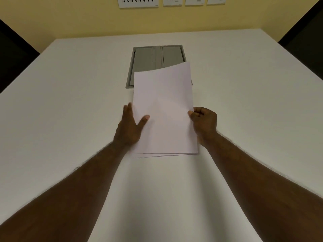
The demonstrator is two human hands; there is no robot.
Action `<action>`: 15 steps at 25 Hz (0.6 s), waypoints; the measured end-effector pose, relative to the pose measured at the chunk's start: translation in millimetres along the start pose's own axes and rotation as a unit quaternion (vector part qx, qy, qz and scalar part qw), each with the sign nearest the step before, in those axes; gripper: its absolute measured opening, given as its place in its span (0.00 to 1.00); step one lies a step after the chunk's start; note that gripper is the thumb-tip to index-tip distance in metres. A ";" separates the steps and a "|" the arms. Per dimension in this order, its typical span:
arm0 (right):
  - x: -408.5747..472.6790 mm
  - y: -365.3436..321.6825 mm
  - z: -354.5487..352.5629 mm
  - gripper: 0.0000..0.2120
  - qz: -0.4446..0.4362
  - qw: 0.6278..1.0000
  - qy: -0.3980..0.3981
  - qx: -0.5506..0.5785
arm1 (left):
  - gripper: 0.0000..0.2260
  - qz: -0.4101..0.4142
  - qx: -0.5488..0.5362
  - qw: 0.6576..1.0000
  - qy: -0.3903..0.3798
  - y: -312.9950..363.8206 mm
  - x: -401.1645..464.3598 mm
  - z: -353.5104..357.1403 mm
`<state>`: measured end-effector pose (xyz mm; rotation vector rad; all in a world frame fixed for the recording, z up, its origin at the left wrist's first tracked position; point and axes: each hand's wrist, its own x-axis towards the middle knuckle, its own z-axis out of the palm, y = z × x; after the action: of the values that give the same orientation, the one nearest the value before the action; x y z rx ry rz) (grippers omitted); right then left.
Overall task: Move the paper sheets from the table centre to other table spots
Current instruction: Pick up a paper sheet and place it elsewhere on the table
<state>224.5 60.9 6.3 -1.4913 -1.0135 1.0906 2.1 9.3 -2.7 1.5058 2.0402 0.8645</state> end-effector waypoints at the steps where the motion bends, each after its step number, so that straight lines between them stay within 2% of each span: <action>1: -1.9 -6.3 -4.5 0.06 0.008 0.999 -0.006 0.032 | 0.37 -0.033 -0.063 0.997 0.023 7.4 2.2 -8.4; 4: -15.4 -31.7 -18.1 0.05 0.014 0.995 -0.020 0.098 | 0.27 -0.084 -0.171 0.979 0.066 30.2 -4.5 -37.4; 8: -46.0 -77.0 -41.7 0.08 0.008 0.993 -0.039 0.109 | 0.10 -0.024 -0.222 0.970 0.098 68.6 -28.8 -78.0; 15: -126.6 -188.2 -108.4 0.09 -0.038 0.990 -0.032 0.135 | 0.12 0.035 -0.304 0.949 0.080 161.1 -103.0 -156.9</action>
<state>285.2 -55.3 220.8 -1.1987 -0.9170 1.1767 32.8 -90.0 221.8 1.1879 1.5999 1.5170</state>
